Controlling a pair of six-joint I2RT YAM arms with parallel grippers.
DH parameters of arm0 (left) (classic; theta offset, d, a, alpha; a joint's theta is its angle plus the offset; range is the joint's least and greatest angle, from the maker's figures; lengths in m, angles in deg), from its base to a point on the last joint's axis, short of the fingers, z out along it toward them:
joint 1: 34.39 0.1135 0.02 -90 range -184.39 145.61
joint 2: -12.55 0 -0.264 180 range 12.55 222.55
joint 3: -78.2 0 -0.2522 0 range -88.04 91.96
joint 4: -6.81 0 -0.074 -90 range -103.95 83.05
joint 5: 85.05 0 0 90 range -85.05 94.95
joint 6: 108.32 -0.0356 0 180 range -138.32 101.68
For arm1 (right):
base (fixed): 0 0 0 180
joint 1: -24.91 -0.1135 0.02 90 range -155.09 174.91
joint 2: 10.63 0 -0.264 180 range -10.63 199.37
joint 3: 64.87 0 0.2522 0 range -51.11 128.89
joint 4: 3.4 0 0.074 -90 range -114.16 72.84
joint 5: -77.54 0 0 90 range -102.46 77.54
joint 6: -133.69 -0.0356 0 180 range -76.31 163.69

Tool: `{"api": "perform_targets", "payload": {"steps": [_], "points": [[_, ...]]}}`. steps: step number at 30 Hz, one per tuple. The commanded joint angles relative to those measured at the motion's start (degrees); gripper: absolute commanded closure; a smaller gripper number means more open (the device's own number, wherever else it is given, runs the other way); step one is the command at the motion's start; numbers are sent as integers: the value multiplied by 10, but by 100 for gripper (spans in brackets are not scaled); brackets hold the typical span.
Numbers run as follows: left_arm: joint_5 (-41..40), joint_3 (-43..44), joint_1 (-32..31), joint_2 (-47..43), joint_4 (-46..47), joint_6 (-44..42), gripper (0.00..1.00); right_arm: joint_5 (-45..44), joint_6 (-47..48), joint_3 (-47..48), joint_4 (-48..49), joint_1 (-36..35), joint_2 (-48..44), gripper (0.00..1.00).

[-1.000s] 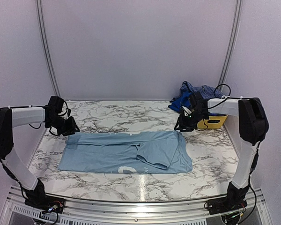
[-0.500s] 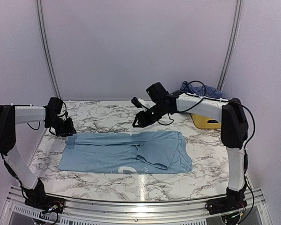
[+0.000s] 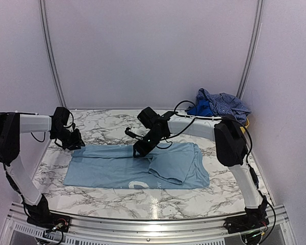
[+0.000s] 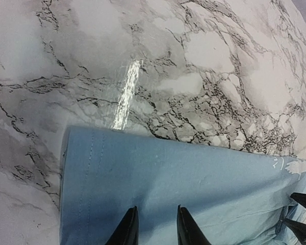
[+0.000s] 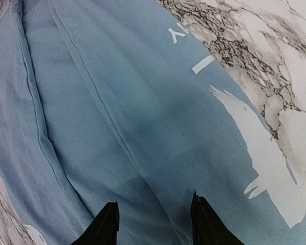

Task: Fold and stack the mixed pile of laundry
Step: Smooth out the rectangle-folded T-shirt at the center of the board.

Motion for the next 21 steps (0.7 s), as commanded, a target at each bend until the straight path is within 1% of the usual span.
{"api": "perform_targets", "payload": {"steps": [1, 3, 5, 10, 12, 13, 21], "points": [[9, 6, 2, 8, -10, 0, 72, -27, 24, 34, -24, -1, 14, 56], [9, 5, 2, 8, -9, 0, 72, -37, 31, 34, -28, -2, 18, 58], [9, 6, 2, 9, -9, 0, 72, -38, 37, 35, -33, -2, 19, 64], [2, 5, 4, 6, -9, 6, 72, -38, 55, 33, -52, -7, 15, 88], [0, 5, 5, 3, -9, 8, 72, -35, 59, 14, -51, -10, 1, 98], [2, 5, 5, 2, -9, 8, 72, -32, 59, 3, -49, -11, -5, 100], [-8, -13, 5, 14, -6, 5, 73, -20, 58, -63, -48, -13, -29, 100]]}}
